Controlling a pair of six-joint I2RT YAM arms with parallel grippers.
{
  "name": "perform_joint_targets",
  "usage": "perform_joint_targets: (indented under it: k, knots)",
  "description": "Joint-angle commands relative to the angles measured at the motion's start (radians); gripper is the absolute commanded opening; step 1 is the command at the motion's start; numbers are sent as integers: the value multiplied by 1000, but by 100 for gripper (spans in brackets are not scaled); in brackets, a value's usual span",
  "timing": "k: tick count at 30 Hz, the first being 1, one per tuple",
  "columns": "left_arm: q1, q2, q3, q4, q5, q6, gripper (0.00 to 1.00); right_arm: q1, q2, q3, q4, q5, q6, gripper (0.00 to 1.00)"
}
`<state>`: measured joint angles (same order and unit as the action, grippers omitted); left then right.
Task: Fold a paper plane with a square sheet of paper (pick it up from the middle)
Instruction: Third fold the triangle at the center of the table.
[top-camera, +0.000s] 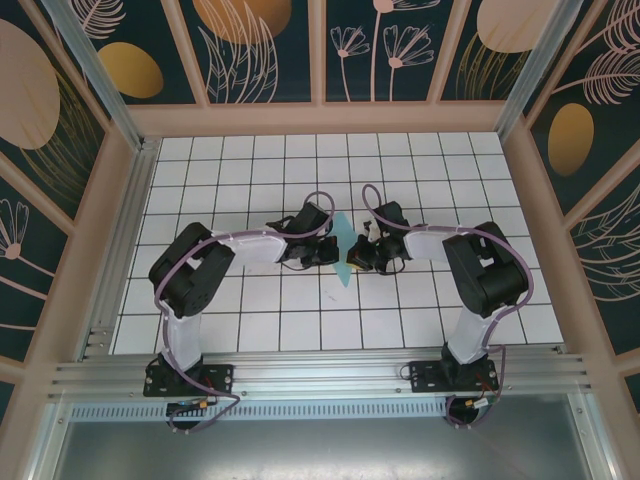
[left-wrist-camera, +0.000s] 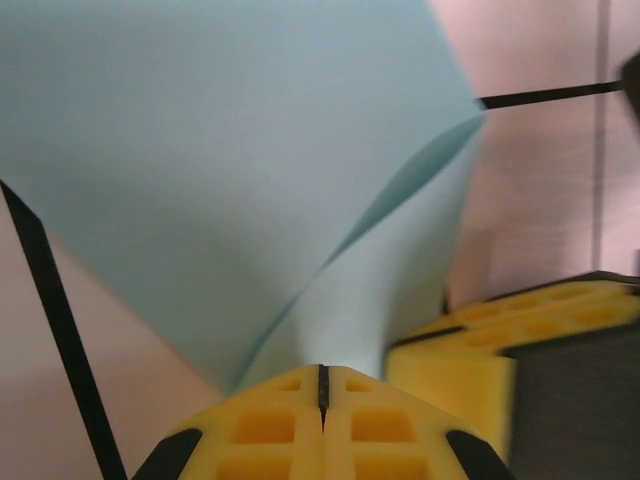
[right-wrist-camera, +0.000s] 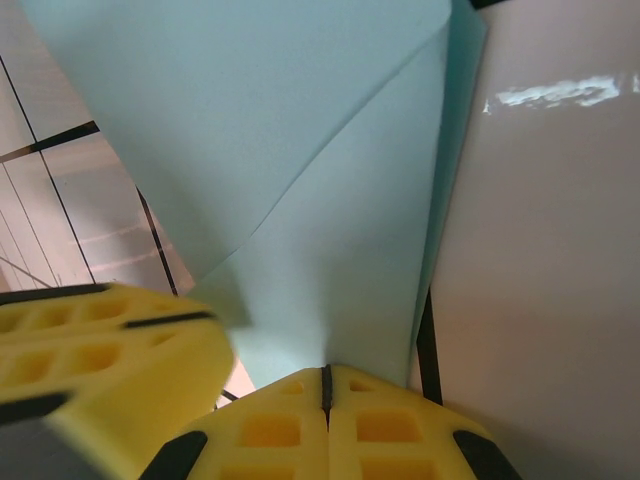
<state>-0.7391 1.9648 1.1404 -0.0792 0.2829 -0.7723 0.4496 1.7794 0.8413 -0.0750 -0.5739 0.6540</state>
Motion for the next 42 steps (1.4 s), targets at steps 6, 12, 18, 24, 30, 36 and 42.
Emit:
perform_joint_targets:
  k: [6,12,18,24,30,36,42]
  knots:
    - [-6,66,10,-81,-104,-24,0,0,-54,-30,-5,-29,-32,0]
    - [-6,58,-23,-67,-106,-74,0,31,-72,-31,-44,-61,-60,0]
    - [-5,63,-42,-42,-102,-109,0,59,-48,-82,-33,-59,-44,0]
    - [-5,69,-58,-49,-121,-134,0,74,-49,-123,-70,-60,-73,0]
    - [-6,74,-55,-64,-145,-145,0,74,-94,-171,-144,-68,-124,0]
    - [-5,58,-40,-62,-142,-130,0,60,-217,-172,-206,-49,-158,0]
    - [-5,-38,-20,7,-71,-83,9,-67,-357,-118,-155,99,-83,2]
